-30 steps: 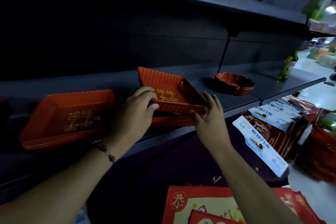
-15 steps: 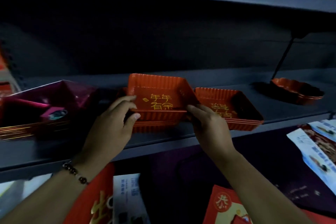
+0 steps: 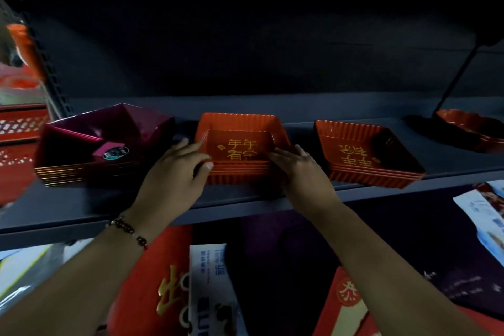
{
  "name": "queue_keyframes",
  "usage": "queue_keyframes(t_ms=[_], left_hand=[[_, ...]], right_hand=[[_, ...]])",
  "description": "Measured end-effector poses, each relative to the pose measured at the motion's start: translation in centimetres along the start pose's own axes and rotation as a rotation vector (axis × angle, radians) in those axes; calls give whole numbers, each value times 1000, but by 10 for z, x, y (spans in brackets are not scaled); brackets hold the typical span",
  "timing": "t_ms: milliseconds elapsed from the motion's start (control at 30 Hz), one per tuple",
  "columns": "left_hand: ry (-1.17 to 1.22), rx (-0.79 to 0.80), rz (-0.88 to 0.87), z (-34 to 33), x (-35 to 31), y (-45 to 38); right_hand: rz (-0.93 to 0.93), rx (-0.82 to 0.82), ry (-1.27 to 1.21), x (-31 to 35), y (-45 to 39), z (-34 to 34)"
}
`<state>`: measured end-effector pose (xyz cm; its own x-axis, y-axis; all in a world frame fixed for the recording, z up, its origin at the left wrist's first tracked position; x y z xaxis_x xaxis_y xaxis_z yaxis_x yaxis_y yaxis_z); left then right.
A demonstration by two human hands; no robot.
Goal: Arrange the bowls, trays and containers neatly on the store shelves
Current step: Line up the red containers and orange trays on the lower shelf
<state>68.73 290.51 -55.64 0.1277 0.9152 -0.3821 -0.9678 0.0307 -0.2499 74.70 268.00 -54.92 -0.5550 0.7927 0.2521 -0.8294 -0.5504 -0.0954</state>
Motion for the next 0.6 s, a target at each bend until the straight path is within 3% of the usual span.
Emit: queue_keyframes(t_ms=[100, 300, 600], left_hand=[[-126, 39, -42, -5, -6, 0], [-173, 45, -153, -25, -55, -11], [-129, 92, -364, -73, -159, -49]], right_hand=[[26, 41, -9, -7, 7, -4], [13, -28, 32, -32, 32, 3], [-370, -90, 164, -146, 83, 39]])
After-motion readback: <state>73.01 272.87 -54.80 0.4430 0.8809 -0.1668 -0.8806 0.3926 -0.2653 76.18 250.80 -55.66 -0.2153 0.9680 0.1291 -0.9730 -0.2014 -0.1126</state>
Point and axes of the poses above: each hand's wrist, its own y-axis away from the middle knuckle, its own z-axis out of the back of the hand, x = y × z, the point moved 3 cm from there along -y, towards the middle knuckle, and after that the axes turned 13 degrees about x, right-handed, at the moved point
